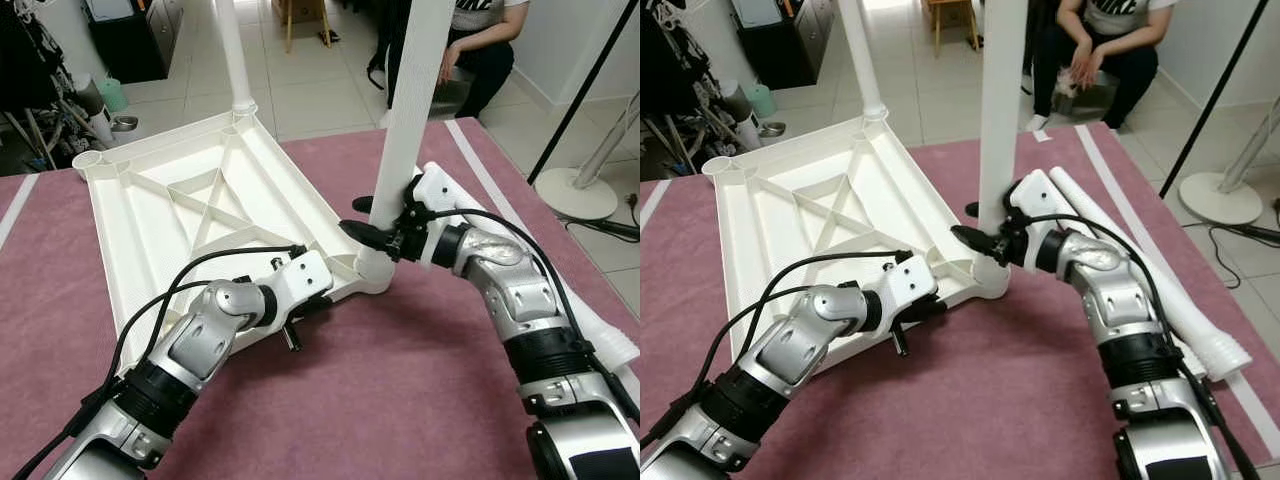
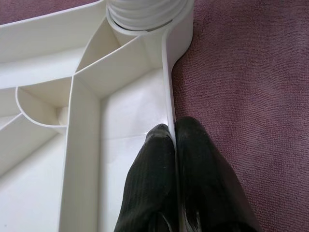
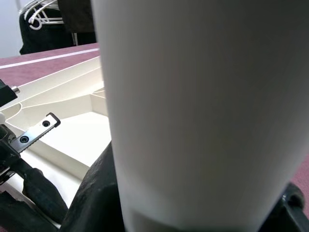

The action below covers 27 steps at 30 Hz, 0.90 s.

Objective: Building children table

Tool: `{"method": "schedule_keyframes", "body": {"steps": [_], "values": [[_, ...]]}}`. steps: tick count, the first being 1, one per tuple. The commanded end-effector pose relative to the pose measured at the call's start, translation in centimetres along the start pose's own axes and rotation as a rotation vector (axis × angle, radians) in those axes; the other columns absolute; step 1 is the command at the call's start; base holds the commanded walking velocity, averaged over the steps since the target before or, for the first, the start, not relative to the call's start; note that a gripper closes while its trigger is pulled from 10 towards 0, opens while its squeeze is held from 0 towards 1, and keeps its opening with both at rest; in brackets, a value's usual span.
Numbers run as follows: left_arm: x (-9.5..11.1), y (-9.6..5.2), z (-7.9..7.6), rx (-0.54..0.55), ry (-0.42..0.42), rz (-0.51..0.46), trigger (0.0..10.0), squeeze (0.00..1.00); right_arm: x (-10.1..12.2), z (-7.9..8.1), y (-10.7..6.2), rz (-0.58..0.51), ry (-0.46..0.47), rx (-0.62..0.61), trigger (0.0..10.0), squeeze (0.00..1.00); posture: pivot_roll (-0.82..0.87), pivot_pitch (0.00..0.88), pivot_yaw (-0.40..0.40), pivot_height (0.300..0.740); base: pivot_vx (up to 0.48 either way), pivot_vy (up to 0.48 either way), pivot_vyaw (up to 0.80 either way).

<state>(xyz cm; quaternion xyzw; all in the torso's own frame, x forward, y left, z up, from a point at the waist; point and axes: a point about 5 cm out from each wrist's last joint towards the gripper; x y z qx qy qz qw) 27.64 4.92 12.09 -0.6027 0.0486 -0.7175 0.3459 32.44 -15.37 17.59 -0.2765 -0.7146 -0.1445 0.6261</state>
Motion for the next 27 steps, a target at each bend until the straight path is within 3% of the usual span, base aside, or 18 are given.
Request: {"method": "schedule_keyframes", "body": {"steps": [1, 6, 9, 12, 13, 16, 27], "values": [[-0.6, -0.6, 0.2, 0.033, 0.002, 0.030, 0.0, 0.00, -4.1, 0.8, -0.1, 0.163, 0.114, 0.027, 10.0, 0.00, -0.01, 0.000, 0.121, 0.740, 0.000, 0.000, 0.00], [-0.7, -0.6, 0.2, 0.032, 0.002, 0.032, 0.0, 0.00, -4.5, 0.6, 0.1, 0.180, 0.133, -0.006, 10.0, 0.00, -0.01, 0.000, 0.124, 0.740, 0.000, 0.000, 0.00], [-0.6, -0.6, 0.2, 0.031, 0.002, 0.031, 0.0, 0.00, -5.6, 0.3, 0.5, 0.218, 0.158, -0.157, 10.0, 0.00, -0.01, 0.000, 0.125, 0.740, 0.000, 0.000, 0.00], [-0.6, -0.6, 0.2, 0.031, 0.002, 0.031, 0.0, 0.00, -5.6, 0.3, 0.5, 0.218, 0.158, -0.157, 10.0, 0.00, -0.01, 0.000, 0.125, 0.740, 0.000, 0.000, 0.00], [-0.6, -0.5, 0.2, 0.030, 0.000, 0.029, 0.0, 0.00, -6.1, 0.4, 1.0, 0.218, 0.168, -0.283, 10.0, 0.00, -0.01, 0.001, 0.124, 0.740, 0.000, 0.000, 0.00], [-0.6, -0.5, 0.2, 0.030, -0.001, 0.029, 0.0, 0.00, -6.4, 0.7, 1.2, 0.205, 0.169, -0.357, 10.0, 0.00, -0.01, 0.001, 0.124, 0.740, 0.000, 0.000, 0.00], [-0.6, -0.5, 0.4, 0.036, 0.000, 0.032, 0.0, 0.00, -7.1, 2.9, 1.6, 0.194, 0.084, -0.440, 10.0, 0.00, -0.02, 0.001, 0.123, 0.740, 0.000, 0.000, 0.00]]}}
Point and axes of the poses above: a point about 5 cm out from each wrist's last joint towards the gripper, its own y axis pointing out of the wrist towards the gripper, its own x axis along the axis of the wrist's last joint, z = x × y, and after that the axes turned 1 degree about y, right-handed
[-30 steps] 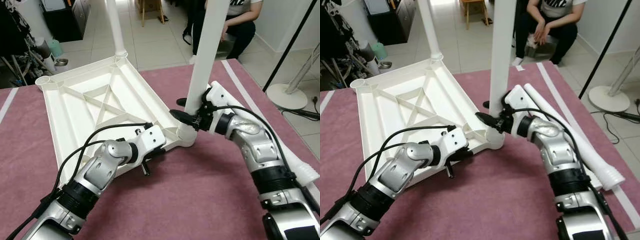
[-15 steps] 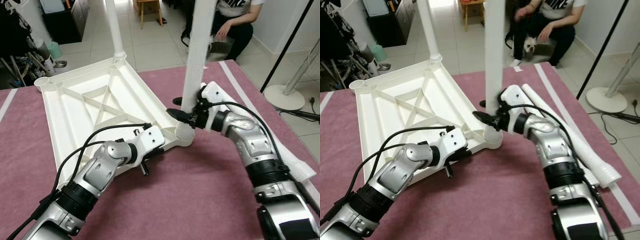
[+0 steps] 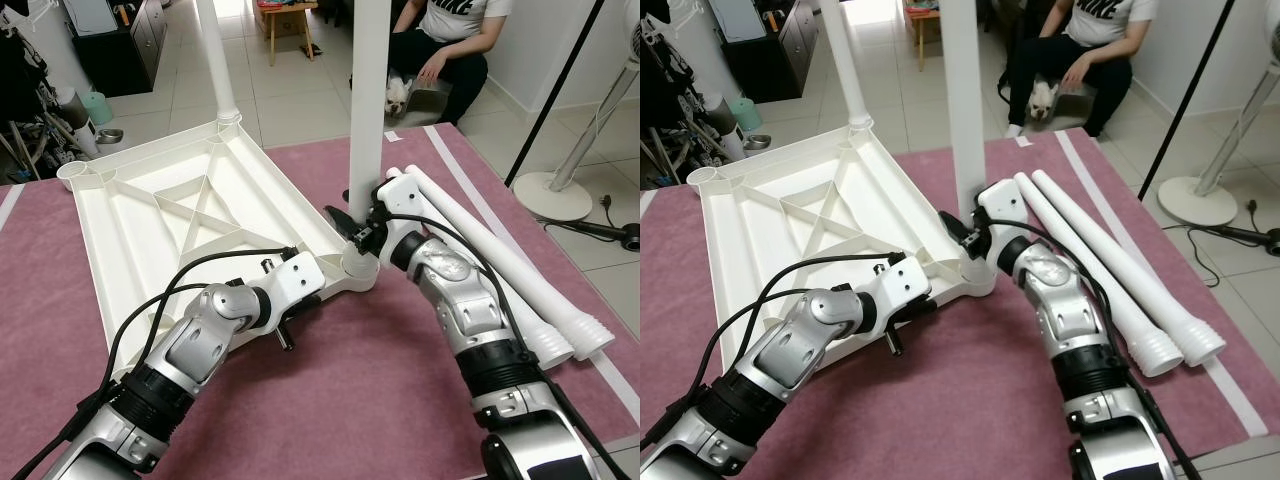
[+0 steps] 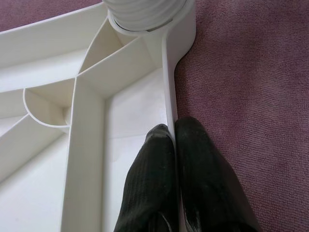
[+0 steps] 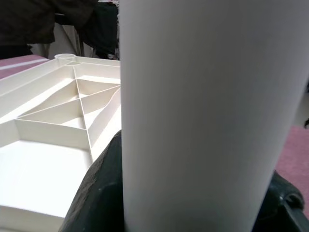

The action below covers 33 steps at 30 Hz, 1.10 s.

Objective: Building children table

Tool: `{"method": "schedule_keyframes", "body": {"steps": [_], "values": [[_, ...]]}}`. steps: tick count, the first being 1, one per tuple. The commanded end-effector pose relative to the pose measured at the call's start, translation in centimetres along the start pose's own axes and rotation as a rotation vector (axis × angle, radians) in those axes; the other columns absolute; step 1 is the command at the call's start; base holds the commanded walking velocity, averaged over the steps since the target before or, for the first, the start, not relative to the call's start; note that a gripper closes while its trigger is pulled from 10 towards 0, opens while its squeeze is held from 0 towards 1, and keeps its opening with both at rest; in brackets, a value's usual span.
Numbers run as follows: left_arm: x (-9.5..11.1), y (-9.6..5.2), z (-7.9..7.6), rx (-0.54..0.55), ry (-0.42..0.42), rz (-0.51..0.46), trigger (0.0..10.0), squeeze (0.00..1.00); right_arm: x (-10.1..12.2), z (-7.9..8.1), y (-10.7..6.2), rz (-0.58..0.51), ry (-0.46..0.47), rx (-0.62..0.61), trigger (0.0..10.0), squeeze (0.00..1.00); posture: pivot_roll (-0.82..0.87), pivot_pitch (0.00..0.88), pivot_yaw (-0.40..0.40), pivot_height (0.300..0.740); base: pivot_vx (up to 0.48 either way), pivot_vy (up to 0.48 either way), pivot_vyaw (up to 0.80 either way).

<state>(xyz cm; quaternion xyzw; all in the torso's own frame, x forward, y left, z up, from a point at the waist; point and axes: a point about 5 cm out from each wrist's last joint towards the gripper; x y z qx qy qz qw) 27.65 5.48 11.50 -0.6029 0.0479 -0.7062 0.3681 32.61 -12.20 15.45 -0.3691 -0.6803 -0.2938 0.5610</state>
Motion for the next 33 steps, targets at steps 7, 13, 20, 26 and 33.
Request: {"method": "schedule_keyframes", "body": {"steps": [7, 13, 20, 26, 33], "values": [[0.2, -0.3, 0.3, 0.013, 0.014, -0.006, 0.0, 0.00, -5.9, 0.9, -2.5, 0.229, 0.041, -0.139, 10.0, 0.00, -0.02, 0.003, 0.118, 0.740, 0.000, 0.000, 0.00], [0.2, -0.3, 0.3, 0.012, 0.014, -0.006, 0.0, 0.00, -6.6, 0.7, -3.5, 0.196, 0.101, -0.309, 10.0, 0.00, -0.03, 0.003, 0.123, 0.740, 0.000, 0.000, 0.00], [0.2, -0.2, 0.4, 0.008, 0.019, -0.005, 0.0, 0.00, -6.9, 0.6, -3.6, 0.202, 0.127, -0.358, 10.0, 0.00, -0.03, 0.000, 0.132, 0.740, 0.000, 0.000, 0.00], [0.2, -0.2, 0.4, 0.006, 0.022, -0.006, 0.0, 0.00, -7.3, 0.5, -3.2, 0.272, 0.121, -0.506, 10.0, 0.00, -0.03, 0.000, 0.126, 0.740, 0.000, 0.000, 0.00], [0.2, -0.2, 0.3, 0.006, 0.022, -0.007, 0.0, 0.00, -7.7, 0.9, -3.6, 0.306, 0.151, -0.747, 10.0, 0.00, -0.03, 0.000, 0.125, 0.740, 0.000, 0.000, 0.00]]}}
Point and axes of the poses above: a point about 5 cm out from each wrist's last joint towards the gripper, its own y axis pointing out of the wrist towards the gripper, its own x axis along the axis of the wrist's last joint, z = x × y, and after that the axes turned 1 degree about y, right-handed
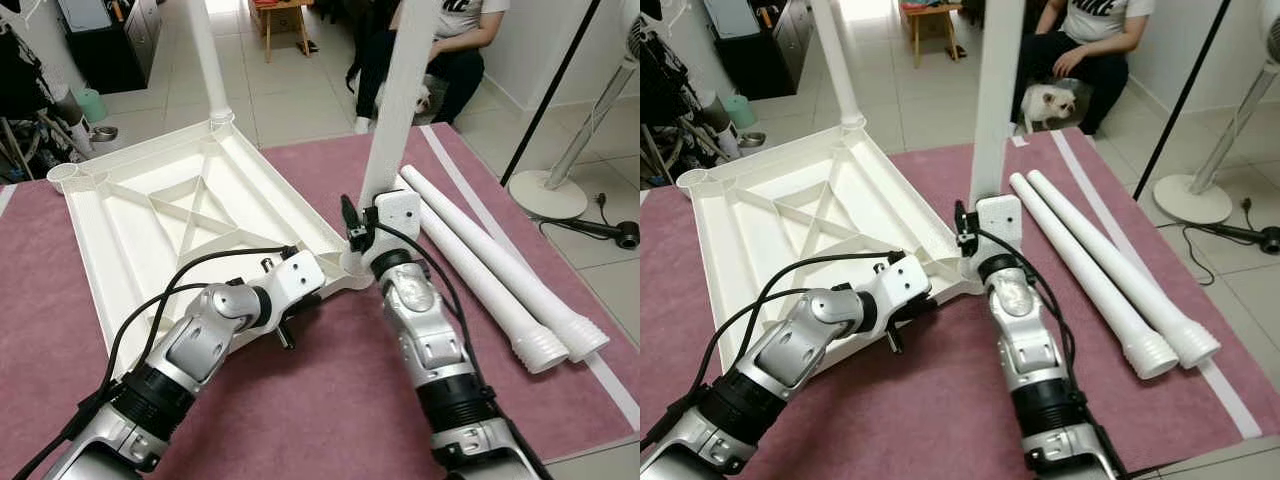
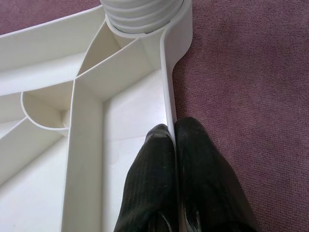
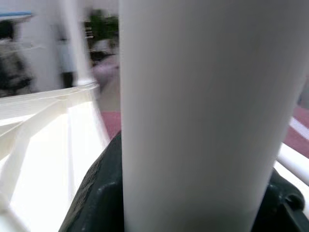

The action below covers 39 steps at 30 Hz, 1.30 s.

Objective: Building children table

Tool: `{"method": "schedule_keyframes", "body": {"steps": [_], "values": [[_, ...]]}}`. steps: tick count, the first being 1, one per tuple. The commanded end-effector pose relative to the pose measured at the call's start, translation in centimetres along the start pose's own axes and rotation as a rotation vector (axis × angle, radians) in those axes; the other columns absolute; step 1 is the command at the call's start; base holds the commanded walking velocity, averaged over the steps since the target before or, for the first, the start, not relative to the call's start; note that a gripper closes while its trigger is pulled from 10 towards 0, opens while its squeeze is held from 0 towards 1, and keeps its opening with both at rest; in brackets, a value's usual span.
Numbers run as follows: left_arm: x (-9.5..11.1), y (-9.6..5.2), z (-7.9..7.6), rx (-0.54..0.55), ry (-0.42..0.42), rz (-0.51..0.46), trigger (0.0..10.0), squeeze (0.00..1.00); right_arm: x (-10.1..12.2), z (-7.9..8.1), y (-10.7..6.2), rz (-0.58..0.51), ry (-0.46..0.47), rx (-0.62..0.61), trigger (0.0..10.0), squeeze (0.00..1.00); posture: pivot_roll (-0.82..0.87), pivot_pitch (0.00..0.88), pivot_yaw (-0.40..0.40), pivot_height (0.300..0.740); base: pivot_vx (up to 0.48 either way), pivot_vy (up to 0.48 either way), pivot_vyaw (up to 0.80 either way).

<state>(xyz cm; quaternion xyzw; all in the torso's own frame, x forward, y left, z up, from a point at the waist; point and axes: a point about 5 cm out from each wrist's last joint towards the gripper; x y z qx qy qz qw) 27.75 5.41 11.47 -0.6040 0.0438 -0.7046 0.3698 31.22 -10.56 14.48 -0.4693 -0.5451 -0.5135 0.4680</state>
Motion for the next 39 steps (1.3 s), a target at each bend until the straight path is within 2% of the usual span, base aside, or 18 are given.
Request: {"method": "schedule_keyframes", "body": {"steps": [1, 5, 14, 15, 16, 21, 22, 24, 25, 26, 27, 28, 29, 39], "values": [[0.2, -0.3, 0.3, -0.001, 0.029, -0.005, 0.0, 0.00, -6.6, -4.0, -2.3, 0.341, -0.085, -0.208, 10.0, 0.00, -0.03, 0.000, 0.125, 0.740, 0.000, 0.000, 0.00], [0.2, -0.3, 0.4, 0.001, 0.029, -0.006, 0.0, 0.00, -6.6, -4.4, -2.4, 0.332, -0.086, -0.304, 10.0, 0.00, -0.03, 0.000, 0.125, 0.740, 0.000, 0.000, 0.00], [0.2, -0.2, 0.4, 0.004, 0.026, -0.005, 0.0, 0.00, -6.3, -4.2, -2.0, 0.321, -0.115, -0.341, 10.0, 0.00, -0.03, 0.000, 0.120, 0.740, 0.000, 0.000, 0.00], [0.2, -0.2, 0.4, 0.005, 0.025, -0.005, 0.0, 0.00, -6.1, -4.0, -1.7, 0.311, -0.115, -0.320, 10.0, 0.75, -0.03, 0.000, 0.120, 0.740, 0.000, 0.000, 0.00], [0.2, -0.2, 0.4, 0.006, 0.024, -0.005, 0.0, 0.00, -6.0, -3.9, -1.5, 0.301, -0.113, -0.304, 10.0, 1.00, -0.03, 0.000, 0.120, 0.740, 0.000, 0.000, 0.00], [0.2, -0.2, 0.4, 0.008, 0.023, -0.005, 0.0, 0.00, -5.4, -3.4, -1.0, 0.269, -0.079, -0.219, 10.0, 1.00, -0.03, 0.000, 0.119, 0.740, 0.000, 0.000, 0.00], [0.2, -0.2, 0.4, 0.008, 0.022, -0.005, 0.0, 0.00, -5.0, -3.1, -0.8, 0.246, -0.070, -0.176, 10.0, 0.65, -0.03, 0.000, 0.119, 0.740, 0.000, 0.000, 0.00], [0.2, -0.2, 0.4, 0.008, 0.022, -0.005, 0.0, 0.00, -5.0, -3.1, -0.8, 0.246, -0.070, -0.176, 10.0, 0.65, -0.03, 0.000, 0.119, 0.740, 0.000, 0.000, 0.00], [0.2, -0.2, 0.4, 0.008, 0.022, -0.006, 0.0, 0.00, -4.5, -2.9, -0.5, 0.218, -0.068, -0.138, 10.0, 0.00, -0.03, 0.001, 0.122, 0.740, 0.000, 0.000, 0.00], [0.2, -0.2, 0.4, 0.008, 0.022, -0.006, 0.0, 0.00, -4.5, -2.9, -0.5, 0.218, -0.068, -0.138, 10.0, 0.00, -0.03, 0.001, 0.122, 0.740, 0.000, 0.000, 0.00], [0.2, -0.2, 0.4, 0.007, 0.022, -0.007, 0.0, 0.00, -4.1, -2.9, -0.3, 0.190, -0.077, -0.104, 6.9, 0.00, -0.03, 0.001, 0.122, 0.740, 0.000, 0.000, 0.00], [0.2, -0.2, 0.4, 0.006, 0.023, -0.007, 0.0, 0.00, -3.7, -3.0, -0.1, 0.170, -0.090, -0.090, 6.9, 0.00, -0.03, 0.001, 0.122, 0.740, 0.000, 0.000, 0.00], [0.2, -0.2, 0.4, 0.006, 0.023, -0.008, 0.0, 0.00, -3.4, -3.1, 0.0, 0.145, -0.099, -0.072, 0.0, 0.00, -0.03, 0.001, 0.122, 0.740, 0.000, 0.000, 0.00], [0.2, -0.3, 0.3, 0.004, 0.022, -0.009, 0.0, 0.00, -3.1, -2.7, 0.0, 0.118, -0.072, 0.006, 0.0, 0.00, -0.03, 0.001, 0.122, 0.740, 0.000, 0.000, 0.00]]}}
Point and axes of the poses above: a point about 5 cm out from each wrist's last joint towards the gripper, its own y axis pointing out of the wrist towards the gripper, its own x axis along the axis of the wrist's last joint, z = x × y, and after that the axes turned 1 degree about y, right-handed
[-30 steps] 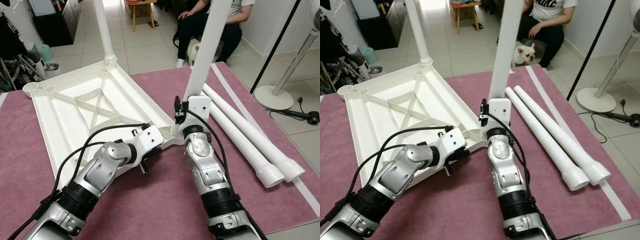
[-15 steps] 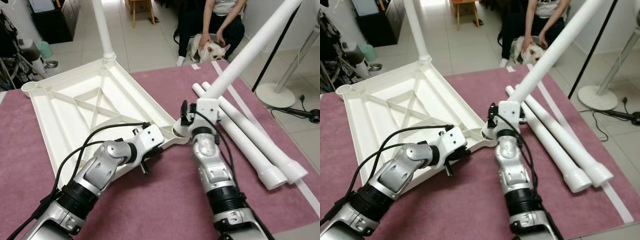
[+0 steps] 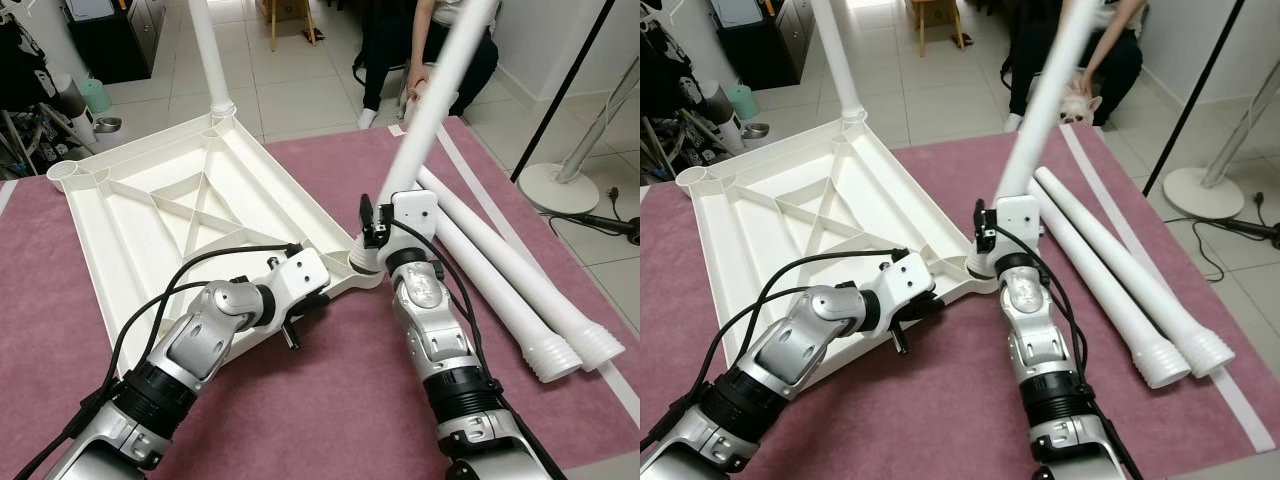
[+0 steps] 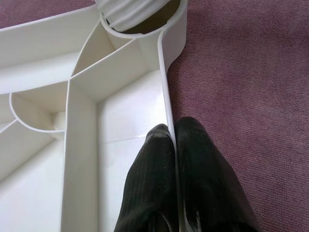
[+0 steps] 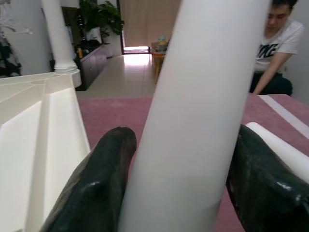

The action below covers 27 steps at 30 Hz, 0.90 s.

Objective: Building children table

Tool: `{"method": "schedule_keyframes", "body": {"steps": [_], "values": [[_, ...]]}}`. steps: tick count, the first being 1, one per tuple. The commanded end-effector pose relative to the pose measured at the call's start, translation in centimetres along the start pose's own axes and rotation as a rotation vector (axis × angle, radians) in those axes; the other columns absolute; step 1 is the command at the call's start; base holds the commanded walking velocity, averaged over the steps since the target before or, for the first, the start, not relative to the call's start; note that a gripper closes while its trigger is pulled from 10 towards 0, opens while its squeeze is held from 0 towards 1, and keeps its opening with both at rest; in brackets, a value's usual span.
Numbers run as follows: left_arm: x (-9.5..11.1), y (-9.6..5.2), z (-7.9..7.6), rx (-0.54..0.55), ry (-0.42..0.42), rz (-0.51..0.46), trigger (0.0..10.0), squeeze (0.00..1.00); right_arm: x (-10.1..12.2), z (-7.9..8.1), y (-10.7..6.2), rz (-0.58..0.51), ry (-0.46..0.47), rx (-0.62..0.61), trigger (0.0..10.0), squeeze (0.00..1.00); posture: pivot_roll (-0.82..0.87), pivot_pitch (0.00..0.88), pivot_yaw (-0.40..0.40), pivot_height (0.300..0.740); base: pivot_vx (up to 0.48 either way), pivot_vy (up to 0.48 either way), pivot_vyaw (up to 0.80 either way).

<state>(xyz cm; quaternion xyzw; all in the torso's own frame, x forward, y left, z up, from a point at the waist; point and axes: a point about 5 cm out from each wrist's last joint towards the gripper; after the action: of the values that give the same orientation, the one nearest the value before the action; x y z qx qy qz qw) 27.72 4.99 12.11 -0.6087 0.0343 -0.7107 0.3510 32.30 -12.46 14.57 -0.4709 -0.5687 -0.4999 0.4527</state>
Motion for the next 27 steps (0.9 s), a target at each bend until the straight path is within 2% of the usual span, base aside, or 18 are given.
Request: {"method": "schedule_keyframes", "body": {"steps": [1, 4, 6, 8, 11, 13, 17, 18, 21, 27], "values": [[-0.5, -0.3, 0.3, 0.016, 0.026, 0.034, 0.0, 0.00, -3.0, -0.6, -1.1, 0.142, -0.018, -0.014, 0.0, 0.00, -0.03, 0.001, 0.122, 0.740, 0.000, 0.000, 0.00], [-0.5, -0.2, 0.4, 0.019, 0.026, 0.035, 0.0, 0.00, -2.6, 0.3, -1.6, 0.098, -0.007, 0.107, 0.0, 0.00, -0.03, 0.000, 0.120, 0.740, 0.000, 0.000, 0.00], [-0.5, -0.2, 0.4, 0.019, 0.026, 0.035, 0.0, 0.00, -2.6, 0.3, -1.6, 0.098, -0.007, 0.107, 0.0, 0.00, -0.03, 0.000, 0.120, 0.740, 0.000, 0.000, 0.00], [-0.5, -0.2, 0.4, 0.022, 0.024, 0.035, 0.0, 0.00, -2.4, 0.8, -2.5, 0.054, -0.014, 0.195, 0.0, 0.00, -0.03, 0.000, 0.118, 0.740, 0.000, 0.000, 0.00], [-0.5, -0.1, 0.4, 0.023, 0.023, 0.035, 0.0, 0.00, -2.3, 1.0, -2.9, 0.036, -0.024, 0.229, 0.0, 0.00, -0.03, 0.000, 0.118, 0.740, 0.000, 0.000, 0.00], [-0.5, -0.1, 0.4, 0.025, 0.023, 0.035, 0.0, 0.00, -2.3, 1.3, -3.8, 0.013, -0.069, 0.290, 0.0, 0.00, -0.04, 0.000, 0.118, 0.740, 0.000, 0.000, 0.00], [-0.5, -0.1, 0.4, 0.024, 0.023, 0.035, 0.0, 0.00, -2.3, 1.3, -4.1, 0.007, -0.088, 0.317, 0.2, 0.00, -0.04, 0.000, 0.118, 0.740, 0.000, 0.000, 0.00], [-0.5, -0.1, 0.5, 0.024, 0.023, 0.033, 0.0, 0.00, -2.6, 1.3, -4.6, 0.018, -0.110, 0.342, 10.0, 0.00, -0.04, 0.000, 0.121, 0.740, 0.000, 0.000, 0.00], [-0.4, -0.2, 0.5, 0.024, 0.025, 0.032, 0.0, 0.00, -3.2, 1.0, -5.3, 0.048, -0.125, 0.353, 10.0, 0.00, -0.04, 0.000, 0.122, 0.740, 0.000, 0.000, 0.00], [-0.4, -0.2, 0.6, 0.021, 0.028, 0.032, 0.0, 0.00, -3.8, 0.6, -5.4, 0.073, -0.124, 0.369, 10.0, 0.00, -0.04, 0.000, 0.130, 0.740, 0.000, 0.000, 0.00]]}}
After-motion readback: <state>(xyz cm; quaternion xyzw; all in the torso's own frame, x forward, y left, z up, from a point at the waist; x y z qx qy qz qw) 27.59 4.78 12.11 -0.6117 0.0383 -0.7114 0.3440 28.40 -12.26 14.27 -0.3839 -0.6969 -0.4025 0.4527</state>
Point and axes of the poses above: a point about 5 cm out from each wrist's last joint towards the gripper, its own y axis pointing out of the wrist towards the gripper, its own x axis along the axis of the wrist's last joint, z = x × y, and after that the axes turned 1 degree about y, right-handed
